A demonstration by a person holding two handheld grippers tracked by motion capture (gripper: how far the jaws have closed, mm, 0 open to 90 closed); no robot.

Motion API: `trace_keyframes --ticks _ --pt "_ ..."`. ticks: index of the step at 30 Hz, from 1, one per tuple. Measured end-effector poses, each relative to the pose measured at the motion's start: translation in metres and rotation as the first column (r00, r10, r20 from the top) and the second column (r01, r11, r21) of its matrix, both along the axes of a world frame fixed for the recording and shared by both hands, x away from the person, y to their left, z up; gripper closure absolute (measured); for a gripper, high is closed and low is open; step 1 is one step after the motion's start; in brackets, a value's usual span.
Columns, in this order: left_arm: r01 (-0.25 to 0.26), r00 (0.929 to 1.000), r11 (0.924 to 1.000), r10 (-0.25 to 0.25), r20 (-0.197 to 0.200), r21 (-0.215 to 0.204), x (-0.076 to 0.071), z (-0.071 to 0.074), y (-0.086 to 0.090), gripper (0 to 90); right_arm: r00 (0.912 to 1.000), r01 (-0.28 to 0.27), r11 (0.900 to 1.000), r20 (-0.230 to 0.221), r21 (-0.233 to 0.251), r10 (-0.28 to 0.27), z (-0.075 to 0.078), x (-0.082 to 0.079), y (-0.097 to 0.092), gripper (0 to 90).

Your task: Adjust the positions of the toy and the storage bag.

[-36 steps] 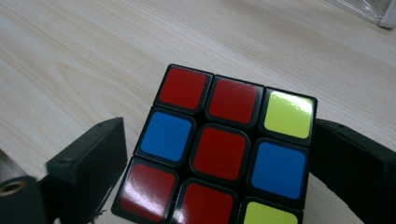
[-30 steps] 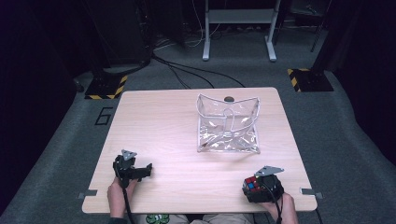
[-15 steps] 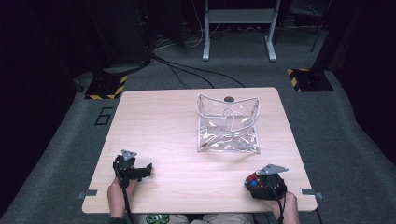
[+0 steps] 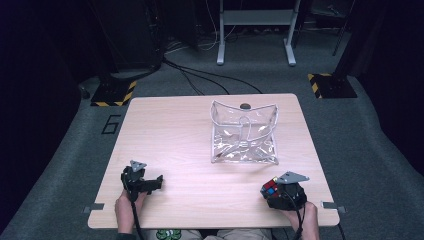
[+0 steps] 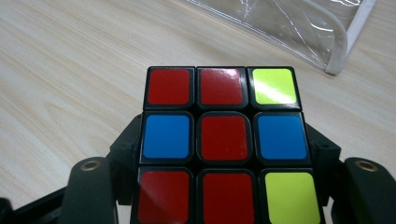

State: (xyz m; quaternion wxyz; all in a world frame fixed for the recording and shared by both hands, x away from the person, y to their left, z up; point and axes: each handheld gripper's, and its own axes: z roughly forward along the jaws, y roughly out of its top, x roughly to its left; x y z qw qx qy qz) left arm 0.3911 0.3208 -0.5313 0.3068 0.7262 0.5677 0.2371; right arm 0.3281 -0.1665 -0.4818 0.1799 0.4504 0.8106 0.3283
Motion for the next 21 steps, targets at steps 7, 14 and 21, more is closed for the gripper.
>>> trace_keyframes --ticks 7,14,21 --pt "0.000 1.0000 1.0000 0.000 0.000 0.000 0.000 0.000 0.000 0.3 0.9998 -0.015 0.9998 0.014 -0.010 0.015 0.003 0.005 0.005 33.3" --pt "-0.001 1.0000 1.0000 0.001 -0.001 0.001 0.000 0.000 0.000 0.3 0.9996 -0.017 0.9998 0.020 -0.002 0.017 0.004 0.009 0.012 33.3" --pt "0.000 1.0000 1.0000 0.000 -0.001 0.000 0.000 0.000 0.000 0.3 0.9990 -0.040 0.9991 0.021 -0.010 0.040 0.006 0.014 0.020 33.3"
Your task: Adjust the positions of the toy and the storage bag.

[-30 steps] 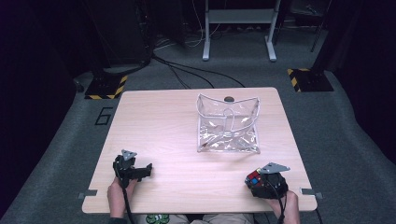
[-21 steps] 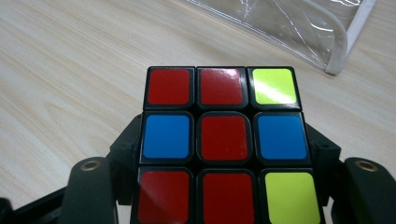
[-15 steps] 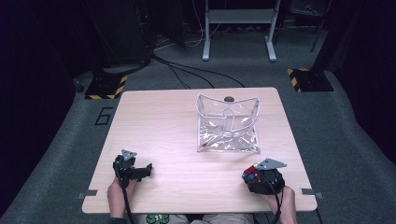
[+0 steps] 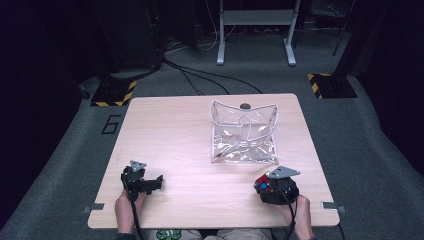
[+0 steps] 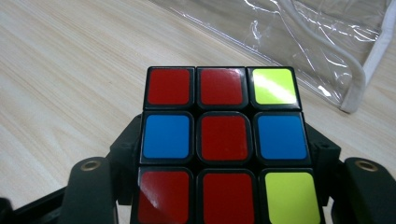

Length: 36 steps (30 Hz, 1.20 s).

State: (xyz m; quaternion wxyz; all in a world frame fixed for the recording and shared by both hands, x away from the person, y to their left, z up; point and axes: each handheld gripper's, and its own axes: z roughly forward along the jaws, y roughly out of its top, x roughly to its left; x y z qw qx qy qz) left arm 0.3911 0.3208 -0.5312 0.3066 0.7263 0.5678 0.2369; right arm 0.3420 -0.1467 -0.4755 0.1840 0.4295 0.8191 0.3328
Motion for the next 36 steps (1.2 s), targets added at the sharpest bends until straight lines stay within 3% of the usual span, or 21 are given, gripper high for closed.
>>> trace_keyframes --ticks 36 --pt "-0.001 1.0000 1.0000 0.001 -0.001 0.000 0.000 0.000 0.000 0.3 0.9930 -0.109 0.9938 0.043 -0.024 0.110 0.004 0.024 0.039 33.3"
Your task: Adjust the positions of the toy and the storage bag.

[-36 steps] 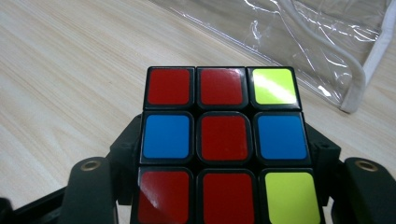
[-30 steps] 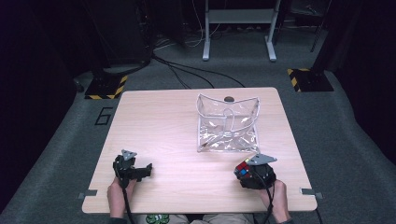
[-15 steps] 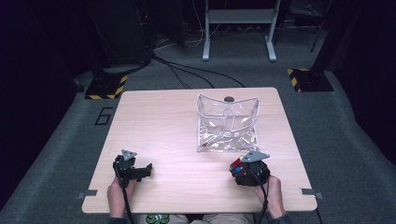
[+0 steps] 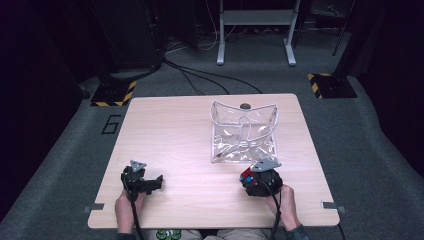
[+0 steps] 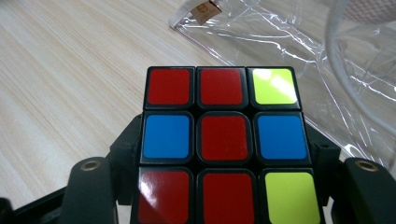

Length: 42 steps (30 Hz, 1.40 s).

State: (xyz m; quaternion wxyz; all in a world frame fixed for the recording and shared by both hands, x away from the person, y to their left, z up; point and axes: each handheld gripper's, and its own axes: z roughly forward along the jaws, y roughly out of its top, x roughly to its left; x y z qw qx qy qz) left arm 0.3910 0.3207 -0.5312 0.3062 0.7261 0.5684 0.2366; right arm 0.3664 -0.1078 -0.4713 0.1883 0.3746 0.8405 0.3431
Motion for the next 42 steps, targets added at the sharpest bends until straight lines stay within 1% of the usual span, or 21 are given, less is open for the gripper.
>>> trace_keyframes --ticks 6,7,10,12,14,18,20,21,25,26,27,30,31,32,33,35,36,38,40,41,42 --pt "0.000 1.0000 1.0000 0.000 0.000 0.000 0.000 0.000 0.000 0.3 0.9998 -0.016 0.9999 0.009 -0.003 0.016 0.001 0.003 0.009 33.3" --pt "0.000 1.0000 1.0000 0.000 0.000 0.000 0.000 0.000 0.000 0.3 0.9999 -0.010 1.0000 0.005 -0.001 0.010 0.001 0.003 0.011 33.3" --pt "0.000 1.0000 1.0000 0.000 0.000 0.000 0.000 0.000 0.000 0.3 0.9993 -0.029 0.9996 0.023 -0.003 0.029 0.002 0.006 0.015 33.3" --pt "0.000 1.0000 1.0000 0.000 0.000 0.000 0.000 0.000 0.000 0.3 0.9992 -0.034 0.9994 0.019 -0.003 0.034 0.002 0.007 0.018 33.3" --pt "0.000 1.0000 1.0000 0.000 0.000 0.000 0.000 0.000 0.000 0.3 0.9987 -0.041 0.9991 0.028 -0.005 0.041 0.002 0.009 0.021 33.3" --pt "0.000 1.0000 1.0000 0.000 0.000 0.000 0.000 0.000 0.000 0.3 0.9980 -0.059 0.9982 0.021 -0.014 0.059 0.004 0.012 0.027 33.2" --pt "0.000 1.0000 1.0000 0.000 0.000 0.000 0.000 0.000 0.000 0.3 0.9982 -0.057 0.9983 0.015 -0.010 0.057 0.004 0.014 0.031 33.3" --pt "0.000 1.0000 1.0000 0.000 0.000 0.000 0.000 0.000 0.000 0.3 0.9968 -0.076 0.9968 0.021 -0.024 0.077 0.004 0.015 0.032 33.2" --pt "0.000 1.0000 1.0000 0.000 0.000 0.000 0.000 0.000 0.000 0.3 0.9963 -0.084 0.9961 0.013 -0.025 0.085 0.004 0.018 0.040 33.2" --pt "0.000 1.0000 1.0000 0.000 0.000 0.000 0.000 0.000 0.000 0.3 0.9954 -0.094 0.9951 0.014 -0.029 0.095 0.004 0.019 0.042 33.2" --pt "0.000 1.0000 1.0000 0.000 0.000 0.000 0.000 0.000 0.000 0.3 0.9958 -0.090 0.9957 0.015 -0.022 0.090 0.003 0.020 0.044 33.2" --pt "0.000 1.0000 1.0000 0.000 0.000 0.000 0.000 0.000 0.000 0.3 0.9936 -0.111 0.9932 0.017 -0.034 0.112 0.002 0.021 0.050 33.2" --pt "0.000 1.0000 1.0000 0.000 0.000 0.000 0.000 0.000 0.000 0.3 0.9938 -0.111 0.9932 0.007 -0.036 0.111 0.002 0.021 0.052 33.2" --pt "0.000 1.0000 1.0000 0.000 0.000 0.000 0.000 0.000 0.000 0.3 0.9921 -0.124 0.9914 0.014 -0.042 0.125 0.002 0.022 0.053 33.2" --pt "0.000 1.0000 1.0000 0.000 0.000 0.000 0.000 0.000 0.000 0.3 0.9927 -0.120 0.9918 0.004 -0.042 0.121 0.002 0.022 0.054 33.2" --pt "0.000 1.0000 1.0000 0.000 0.000 0.000 0.000 0.000 0.000 0.3 0.9898 -0.141 0.9885 0.008 -0.054 0.142 0.001 0.024 0.056 33.2" --pt "0.000 1.0000 1.0000 0.000 0.000 0.000 0.000 0.000 0.000 0.3 0.9915 -0.130 0.9904 -0.001 -0.047 0.130 0.000 0.024 0.058 33.2" --pt "0.000 1.0000 1.0000 0.000 0.000 0.000 0.000 0.000 0.000 0.3 0.9899 -0.141 0.9886 -0.003 -0.051 0.141 -0.001 0.025 0.060 33.2" --pt "0.000 1.0000 1.0000 0.000 0.000 0.000 0.000 0.000 0.000 0.3 0.9902 -0.140 0.9891 -0.007 -0.046 0.140 -0.002 0.026 0.062 33.2" --pt "0.000 1.0000 1.0000 0.000 0.000 0.000 0.000 0.000 0.000 0.3 0.9900 -0.141 0.9888 -0.018 -0.050 0.140 -0.002 0.026 0.064 33.2" --pt "0.000 1.0000 1.0000 0.000 0.000 0.000 0.000 0.000 0.000 0.3 0.9892 -0.146 0.9881 -0.009 -0.048 0.146 -0.002 0.027 0.065 33.2"
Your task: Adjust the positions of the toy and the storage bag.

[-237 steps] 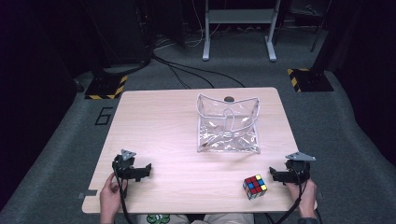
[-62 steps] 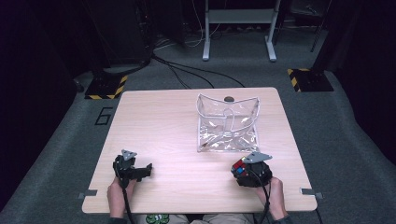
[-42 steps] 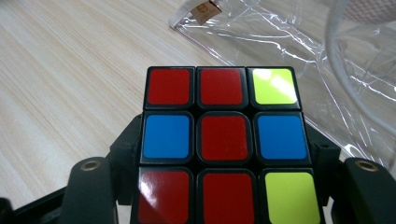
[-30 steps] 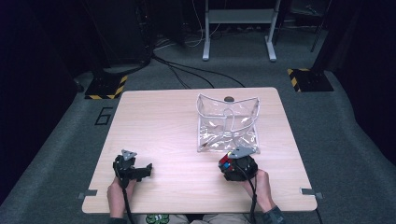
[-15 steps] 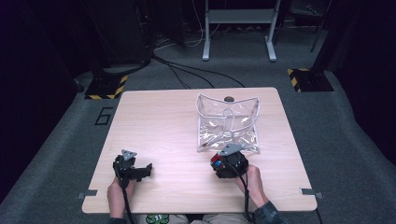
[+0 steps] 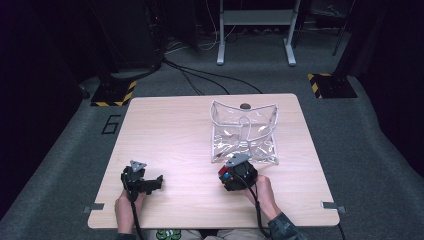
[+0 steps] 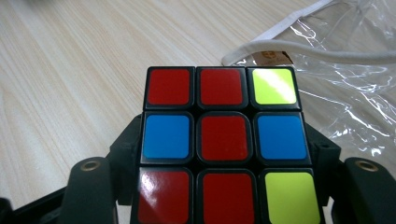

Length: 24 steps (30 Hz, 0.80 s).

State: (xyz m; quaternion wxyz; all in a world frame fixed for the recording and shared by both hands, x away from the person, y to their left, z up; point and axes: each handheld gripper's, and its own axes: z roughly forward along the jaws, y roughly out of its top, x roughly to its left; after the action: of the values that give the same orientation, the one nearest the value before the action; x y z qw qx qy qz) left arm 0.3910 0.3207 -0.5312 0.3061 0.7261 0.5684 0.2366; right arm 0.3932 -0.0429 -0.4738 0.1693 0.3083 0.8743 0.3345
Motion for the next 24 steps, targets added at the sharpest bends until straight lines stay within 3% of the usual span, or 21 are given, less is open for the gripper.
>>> trace_keyframes --ticks 24 --pt "0.000 1.0000 1.0000 0.000 0.000 0.000 0.000 0.000 0.000 0.3 0.9987 -0.042 0.9990 -0.030 -0.019 0.041 -0.008 0.005 0.022 33.1"
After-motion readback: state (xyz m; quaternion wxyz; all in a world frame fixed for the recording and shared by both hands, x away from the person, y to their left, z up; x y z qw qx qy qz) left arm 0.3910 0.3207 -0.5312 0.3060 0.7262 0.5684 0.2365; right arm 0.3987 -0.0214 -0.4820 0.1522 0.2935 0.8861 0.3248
